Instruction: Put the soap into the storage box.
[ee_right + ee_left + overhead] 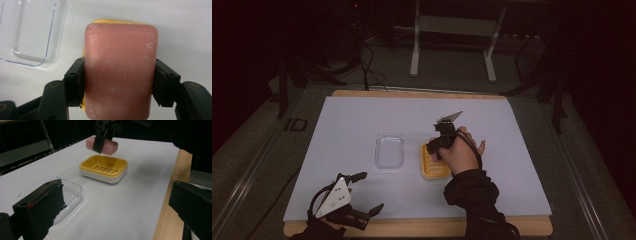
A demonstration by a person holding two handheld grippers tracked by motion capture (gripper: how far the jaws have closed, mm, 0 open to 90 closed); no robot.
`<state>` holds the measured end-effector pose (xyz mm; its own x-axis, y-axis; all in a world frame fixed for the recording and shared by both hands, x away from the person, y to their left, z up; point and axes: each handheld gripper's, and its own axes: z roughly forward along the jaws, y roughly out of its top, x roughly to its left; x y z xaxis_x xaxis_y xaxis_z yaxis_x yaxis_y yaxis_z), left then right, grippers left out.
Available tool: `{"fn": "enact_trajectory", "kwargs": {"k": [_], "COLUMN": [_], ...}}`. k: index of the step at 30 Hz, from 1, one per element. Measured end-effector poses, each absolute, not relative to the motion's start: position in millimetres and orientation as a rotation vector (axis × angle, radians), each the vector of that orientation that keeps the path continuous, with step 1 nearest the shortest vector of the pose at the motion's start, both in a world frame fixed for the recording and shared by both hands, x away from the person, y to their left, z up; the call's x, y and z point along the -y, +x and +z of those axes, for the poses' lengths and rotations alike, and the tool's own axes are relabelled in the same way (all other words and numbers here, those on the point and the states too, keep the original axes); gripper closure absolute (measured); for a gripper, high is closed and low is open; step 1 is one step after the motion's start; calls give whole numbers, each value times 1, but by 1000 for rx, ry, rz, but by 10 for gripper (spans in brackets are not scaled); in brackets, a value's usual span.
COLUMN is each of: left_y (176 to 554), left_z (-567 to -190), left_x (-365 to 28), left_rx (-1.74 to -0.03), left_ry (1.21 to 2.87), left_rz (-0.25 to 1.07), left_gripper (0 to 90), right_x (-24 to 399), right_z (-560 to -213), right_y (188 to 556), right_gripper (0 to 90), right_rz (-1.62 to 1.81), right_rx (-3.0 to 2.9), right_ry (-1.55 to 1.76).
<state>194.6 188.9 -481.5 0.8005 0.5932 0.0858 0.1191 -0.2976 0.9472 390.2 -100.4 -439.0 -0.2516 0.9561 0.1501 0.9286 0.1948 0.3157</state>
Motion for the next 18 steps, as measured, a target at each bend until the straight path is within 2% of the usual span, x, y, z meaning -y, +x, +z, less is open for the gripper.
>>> {"fn": "enact_trajectory", "kwargs": {"k": [18], "left_y": [193], "left_z": [-481], "left_x": [-188], "left_rx": [-532], "left_ry": [1847], "left_rz": [518], "left_gripper": [6], "right_x": [93], "right_z": [-484], "right_y": [390], "right_gripper": [378], "right_rz": [464], "right_rx": [-2369], "right_ry": [1941]}}
